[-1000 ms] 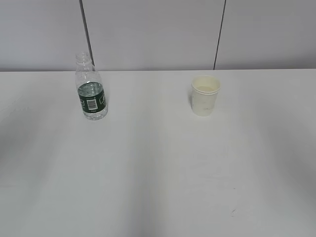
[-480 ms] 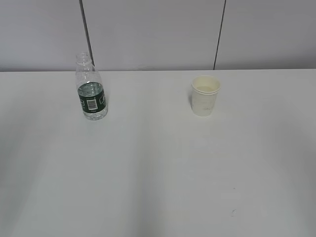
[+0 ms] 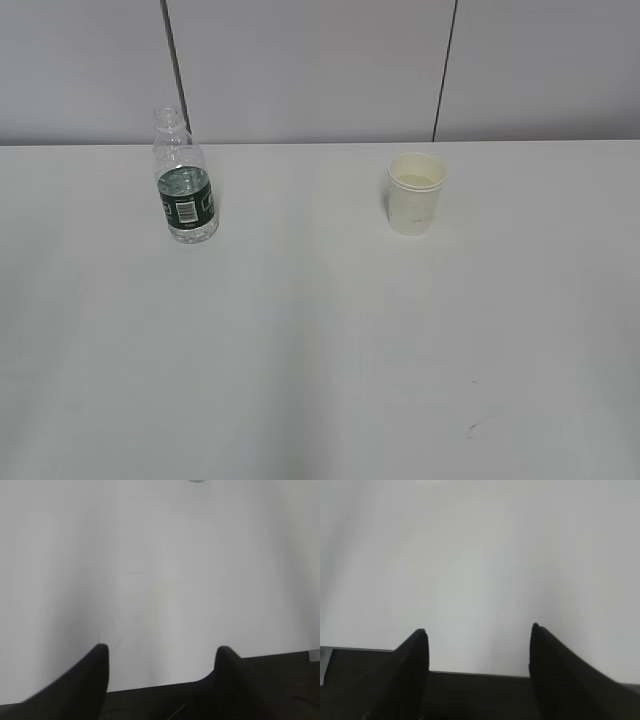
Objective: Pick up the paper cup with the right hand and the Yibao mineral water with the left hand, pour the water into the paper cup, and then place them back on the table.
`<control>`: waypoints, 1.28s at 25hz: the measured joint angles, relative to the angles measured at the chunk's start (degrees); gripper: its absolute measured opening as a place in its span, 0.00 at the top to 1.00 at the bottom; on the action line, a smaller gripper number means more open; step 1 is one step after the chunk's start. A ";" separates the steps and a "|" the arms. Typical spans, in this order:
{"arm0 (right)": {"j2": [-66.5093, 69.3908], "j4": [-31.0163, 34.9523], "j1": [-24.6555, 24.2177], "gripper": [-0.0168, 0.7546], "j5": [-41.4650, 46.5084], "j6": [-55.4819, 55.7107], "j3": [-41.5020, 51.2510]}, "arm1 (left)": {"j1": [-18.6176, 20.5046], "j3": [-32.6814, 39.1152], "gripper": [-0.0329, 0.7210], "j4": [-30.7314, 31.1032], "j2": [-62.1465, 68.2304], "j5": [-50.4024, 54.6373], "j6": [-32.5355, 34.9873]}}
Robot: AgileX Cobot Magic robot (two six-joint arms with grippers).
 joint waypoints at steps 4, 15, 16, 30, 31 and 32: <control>-4.08 -0.10 0.00 0.33 -1.03 -0.04 2.99 | 0.00 4.13 0.41 0.92 -7.17 0.20 0.15; -8.50 -2.00 0.11 0.33 -5.86 -0.15 7.11 | -0.03 11.24 0.41 2.20 -22.80 -0.17 0.29; -8.50 -2.00 0.23 0.33 -5.90 -0.15 7.11 | -0.03 11.43 0.41 2.20 -22.80 -1.20 0.43; -8.51 -2.44 0.23 0.33 -6.24 -0.20 7.11 | -0.03 14.14 0.41 2.18 -22.80 -8.82 1.20; -8.51 -2.60 0.23 0.33 -6.24 -0.20 7.11 | -0.03 14.14 0.41 2.18 -22.80 -8.82 1.21; -8.61 -3.07 0.23 0.33 -6.24 -0.29 7.11 | -0.03 14.14 0.41 2.18 -22.80 -8.82 1.21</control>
